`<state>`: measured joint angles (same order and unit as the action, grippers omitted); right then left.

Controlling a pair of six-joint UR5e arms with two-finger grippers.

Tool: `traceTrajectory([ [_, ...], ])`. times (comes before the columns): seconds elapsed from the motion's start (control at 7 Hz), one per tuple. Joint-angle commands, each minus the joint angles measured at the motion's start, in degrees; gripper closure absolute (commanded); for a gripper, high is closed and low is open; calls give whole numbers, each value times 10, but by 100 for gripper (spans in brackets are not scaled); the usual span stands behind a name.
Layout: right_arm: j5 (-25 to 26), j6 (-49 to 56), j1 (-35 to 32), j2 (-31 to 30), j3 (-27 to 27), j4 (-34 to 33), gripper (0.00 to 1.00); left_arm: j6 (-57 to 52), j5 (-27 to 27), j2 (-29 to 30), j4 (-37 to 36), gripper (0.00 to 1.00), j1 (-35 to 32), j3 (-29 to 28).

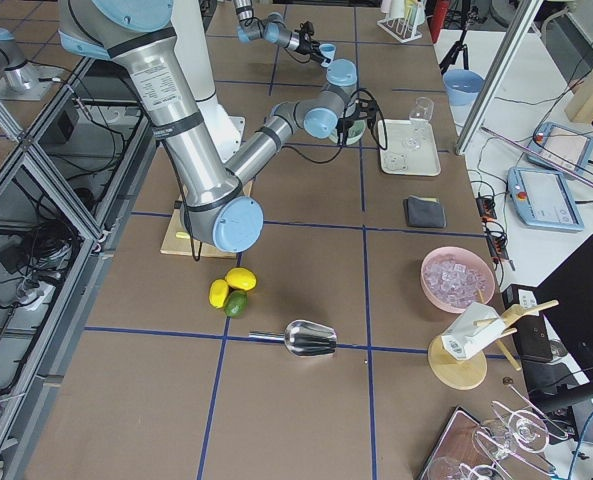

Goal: Pour ice into bowl

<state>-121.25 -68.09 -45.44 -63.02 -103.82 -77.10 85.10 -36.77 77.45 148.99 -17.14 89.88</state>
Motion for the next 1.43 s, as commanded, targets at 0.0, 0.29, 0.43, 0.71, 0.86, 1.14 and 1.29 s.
traceTrajectory([
  [0.0, -18, 21, -21, -23, -12, 0, 100, -34, -4, -36, 1, 0, 0, 68],
  [0.29, -22, 47, -32, -56, -29, 0, 100, -66, -22, -73, 0, 0, -5, 141],
  [0.43, -21, 66, -33, -86, -44, 2, 100, -88, -23, -85, 0, 0, -10, 167],
  [0.71, 5, 115, -33, -207, -87, 48, 100, -186, -41, -87, -2, 0, -47, 211],
  [0.86, 1, 147, -39, -281, -83, 124, 100, -227, -83, -84, 0, 0, -88, 212],
  [1.14, -2, 225, -73, -354, -46, 187, 100, -273, -180, -78, -1, 0, -139, 233],
  [1.29, -13, 246, -89, -373, -19, 236, 100, -321, -232, -73, 0, 0, -179, 236],
])
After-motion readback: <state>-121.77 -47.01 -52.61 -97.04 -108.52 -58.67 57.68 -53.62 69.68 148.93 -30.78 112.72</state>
